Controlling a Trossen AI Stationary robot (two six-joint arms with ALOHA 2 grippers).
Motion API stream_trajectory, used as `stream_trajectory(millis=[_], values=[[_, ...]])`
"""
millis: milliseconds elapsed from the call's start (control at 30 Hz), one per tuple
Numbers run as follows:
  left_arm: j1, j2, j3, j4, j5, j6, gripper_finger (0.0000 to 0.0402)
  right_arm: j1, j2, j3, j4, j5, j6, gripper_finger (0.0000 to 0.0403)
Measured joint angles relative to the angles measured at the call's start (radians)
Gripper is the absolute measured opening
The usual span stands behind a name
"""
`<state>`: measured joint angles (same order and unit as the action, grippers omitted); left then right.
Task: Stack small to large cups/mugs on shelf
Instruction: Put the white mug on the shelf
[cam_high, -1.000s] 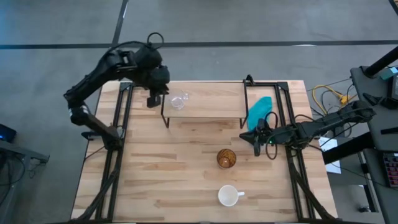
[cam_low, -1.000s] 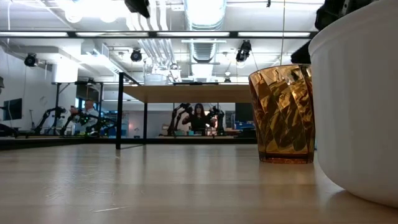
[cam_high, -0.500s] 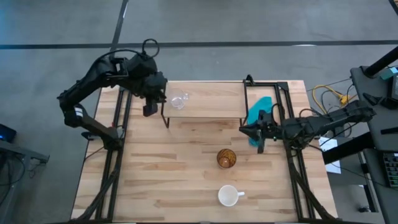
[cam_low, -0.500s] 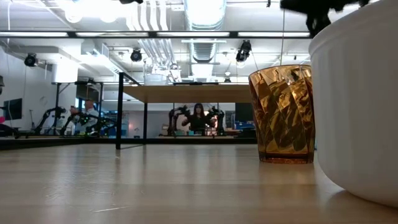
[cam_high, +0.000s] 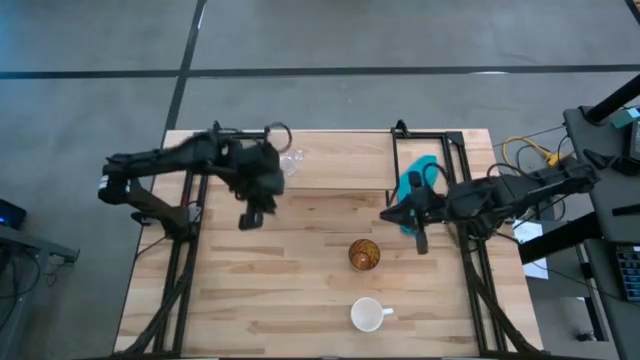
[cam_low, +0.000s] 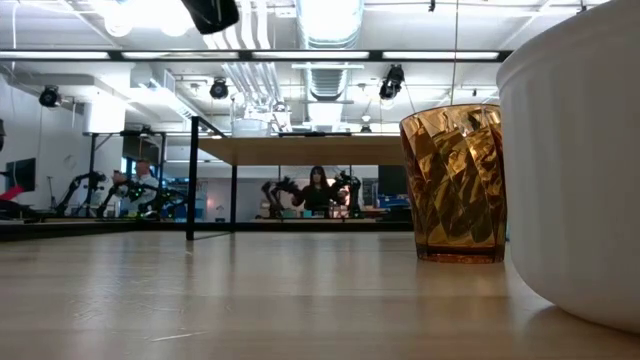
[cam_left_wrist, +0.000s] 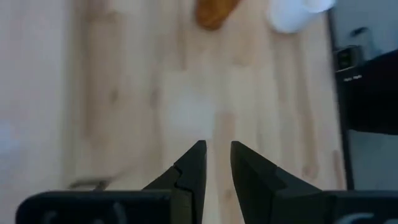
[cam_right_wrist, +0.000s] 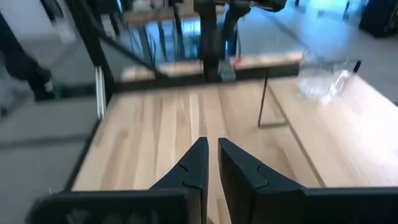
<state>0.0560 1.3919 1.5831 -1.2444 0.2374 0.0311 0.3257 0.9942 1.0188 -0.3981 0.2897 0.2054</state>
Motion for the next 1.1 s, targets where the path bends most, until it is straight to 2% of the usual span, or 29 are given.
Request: stream_trajectory(millis=[233, 433, 600, 867, 1100], values=[[-0.109, -0.034, -0.176, 0.235, 0.017, -0.011, 0.0059, 0.035, 0.197, 0.294, -0.339, -0.003, 0.019, 0.0031], [-0.169, -0.048, -0.246, 0.371, 0.017, -0.052, 0.0059, 0.045, 0.337, 0.478, -0.470, -0.013, 0.145, 0.0031], [-0.197, -0.050, -0.264, 0.435, 0.017, -0.052, 0.0059, 0.045, 0.429, 0.553, -0.545, -0.062, 0.289, 0.0033], [-0.217, -0.056, -0.260, 0.483, 0.017, -0.052, 0.0059, 0.034, 0.563, 0.560, -0.638, -0.289, 0.446, 0.0034], [-0.217, -0.057, -0.258, 0.504, 0.017, -0.053, 0.0059, 0.034, 0.679, 0.561, -0.694, -0.505, 0.502, 0.0034]])
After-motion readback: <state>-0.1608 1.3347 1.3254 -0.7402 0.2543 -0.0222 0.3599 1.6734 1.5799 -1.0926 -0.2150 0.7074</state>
